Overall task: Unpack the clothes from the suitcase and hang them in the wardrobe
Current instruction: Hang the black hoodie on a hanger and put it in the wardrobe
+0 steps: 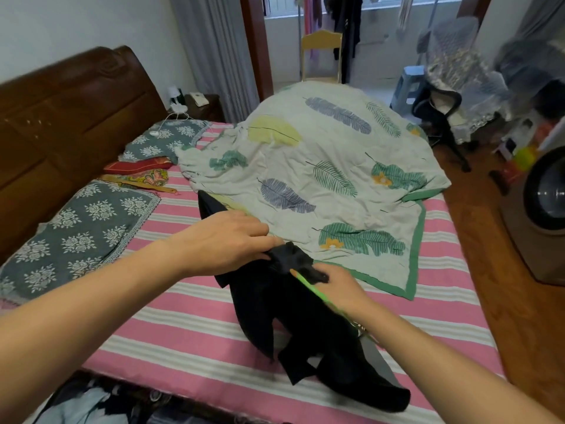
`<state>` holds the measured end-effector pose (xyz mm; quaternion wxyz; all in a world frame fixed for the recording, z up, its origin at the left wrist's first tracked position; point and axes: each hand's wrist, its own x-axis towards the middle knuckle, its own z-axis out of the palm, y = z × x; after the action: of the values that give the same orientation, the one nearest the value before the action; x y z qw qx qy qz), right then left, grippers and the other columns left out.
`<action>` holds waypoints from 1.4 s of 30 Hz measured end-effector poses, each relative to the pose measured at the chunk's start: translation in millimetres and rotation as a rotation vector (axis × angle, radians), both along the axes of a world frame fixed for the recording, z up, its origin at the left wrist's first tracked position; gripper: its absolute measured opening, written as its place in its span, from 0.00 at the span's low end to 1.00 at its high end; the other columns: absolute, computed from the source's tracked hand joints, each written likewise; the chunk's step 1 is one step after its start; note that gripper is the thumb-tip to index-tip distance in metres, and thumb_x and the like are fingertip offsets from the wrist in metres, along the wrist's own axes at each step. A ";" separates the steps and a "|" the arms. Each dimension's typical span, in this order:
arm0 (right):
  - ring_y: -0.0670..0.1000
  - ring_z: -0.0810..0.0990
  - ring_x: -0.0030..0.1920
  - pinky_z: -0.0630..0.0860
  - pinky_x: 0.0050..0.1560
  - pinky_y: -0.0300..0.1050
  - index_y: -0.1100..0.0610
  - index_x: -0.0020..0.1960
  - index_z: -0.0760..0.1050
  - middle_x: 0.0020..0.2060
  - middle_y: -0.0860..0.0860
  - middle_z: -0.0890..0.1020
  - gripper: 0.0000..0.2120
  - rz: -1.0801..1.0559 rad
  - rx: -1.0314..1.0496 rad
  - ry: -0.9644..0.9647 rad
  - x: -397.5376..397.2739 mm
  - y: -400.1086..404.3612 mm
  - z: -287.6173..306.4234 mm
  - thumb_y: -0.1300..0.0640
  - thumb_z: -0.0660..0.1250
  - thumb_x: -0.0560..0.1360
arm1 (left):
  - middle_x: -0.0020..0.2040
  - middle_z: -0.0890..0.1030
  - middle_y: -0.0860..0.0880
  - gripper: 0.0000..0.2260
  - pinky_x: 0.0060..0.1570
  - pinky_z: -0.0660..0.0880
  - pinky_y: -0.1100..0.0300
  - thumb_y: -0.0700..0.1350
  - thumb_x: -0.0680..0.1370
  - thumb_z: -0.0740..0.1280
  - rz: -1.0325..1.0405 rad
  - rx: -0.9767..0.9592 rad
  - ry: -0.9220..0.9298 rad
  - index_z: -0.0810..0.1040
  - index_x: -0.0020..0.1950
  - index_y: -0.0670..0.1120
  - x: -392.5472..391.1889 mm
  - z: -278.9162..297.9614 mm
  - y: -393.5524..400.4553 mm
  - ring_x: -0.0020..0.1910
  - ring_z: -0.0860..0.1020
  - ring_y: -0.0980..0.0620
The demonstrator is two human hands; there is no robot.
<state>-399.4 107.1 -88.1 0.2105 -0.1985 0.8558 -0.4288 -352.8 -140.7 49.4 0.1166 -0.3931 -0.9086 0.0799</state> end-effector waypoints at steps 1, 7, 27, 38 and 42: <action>0.49 0.78 0.39 0.71 0.38 0.41 0.41 0.37 0.76 0.33 0.45 0.79 0.10 -0.071 0.014 0.041 -5.4 6.2 -0.9 0.55 0.70 0.72 | 0.41 0.74 0.50 0.13 0.39 0.70 0.54 0.50 0.84 0.61 0.007 0.006 0.020 0.77 0.65 0.47 1.5 -0.2 -1.6 0.39 0.74 0.46; 0.58 0.77 0.48 0.69 0.43 0.46 0.54 0.49 0.77 0.43 0.51 0.74 0.15 -0.319 0.338 0.240 -31.7 49.1 -8.6 0.70 0.62 0.69 | 0.40 0.75 0.49 0.11 0.36 0.72 0.53 0.50 0.85 0.61 0.026 0.124 0.054 0.75 0.63 0.47 6.0 -5.9 7.8 0.37 0.75 0.44; 0.68 0.77 0.53 0.69 0.45 0.55 0.60 0.52 0.68 0.52 0.65 0.78 0.09 -0.569 0.450 0.763 -95.7 82.6 244.2 0.53 0.59 0.79 | 0.45 0.84 0.43 0.05 0.40 0.72 0.50 0.48 0.79 0.68 0.526 0.651 0.239 0.81 0.50 0.48 -53.4 108.2 78.6 0.48 0.80 0.37; 0.63 0.74 0.46 0.71 0.44 0.53 0.58 0.57 0.71 0.48 0.61 0.76 0.10 -0.749 0.512 0.705 -112.1 163.9 266.4 0.57 0.56 0.79 | 0.45 0.82 0.53 0.13 0.37 0.78 0.51 0.54 0.80 0.60 0.207 0.452 0.331 0.76 0.64 0.58 -47.4 133.8 50.0 0.44 0.81 0.45; 0.61 0.74 0.38 0.68 0.36 0.50 0.57 0.44 0.68 0.38 0.57 0.75 0.09 -0.661 0.745 0.876 -113.6 170.4 261.9 0.52 0.61 0.78 | 0.44 0.83 0.53 0.11 0.36 0.76 0.54 0.52 0.81 0.65 0.213 0.331 0.314 0.80 0.62 0.58 -50.2 139.7 62.2 0.44 0.81 0.46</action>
<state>-512.9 277.5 173.8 -0.2449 0.0047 0.9692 -0.0259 -403.0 -78.5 189.1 0.3100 -0.2536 -0.9163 0.0019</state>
